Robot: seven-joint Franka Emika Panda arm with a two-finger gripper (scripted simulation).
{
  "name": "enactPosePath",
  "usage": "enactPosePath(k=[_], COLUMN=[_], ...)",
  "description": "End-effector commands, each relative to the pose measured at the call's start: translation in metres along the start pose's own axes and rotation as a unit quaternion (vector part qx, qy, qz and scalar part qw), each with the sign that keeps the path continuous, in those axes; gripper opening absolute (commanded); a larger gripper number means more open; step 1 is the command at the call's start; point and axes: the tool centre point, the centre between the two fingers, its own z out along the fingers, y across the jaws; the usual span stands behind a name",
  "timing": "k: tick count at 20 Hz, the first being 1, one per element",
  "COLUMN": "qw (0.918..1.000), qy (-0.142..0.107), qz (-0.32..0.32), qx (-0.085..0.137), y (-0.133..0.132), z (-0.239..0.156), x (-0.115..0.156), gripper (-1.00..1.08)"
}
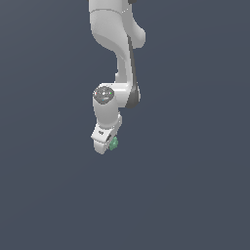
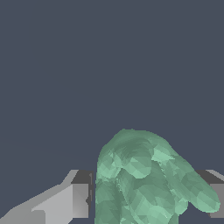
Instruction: Pick up the object and move it to a goal position.
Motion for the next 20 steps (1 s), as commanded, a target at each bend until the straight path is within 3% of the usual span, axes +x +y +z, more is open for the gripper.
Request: enactPosePath(k=[1, 11, 20], qw=[1.0, 1.0, 1.0], qy=[0.0, 0.0, 0.0], qz=[0.0, 0.0, -0.001], qx=[0.001, 0.0, 0.0], y=[-0.001, -0.001, -0.005], z=[0.001, -0.019, -0.087], x=[0.0, 0.003, 0.013], gripper=[-1.0, -1.0, -1.0])
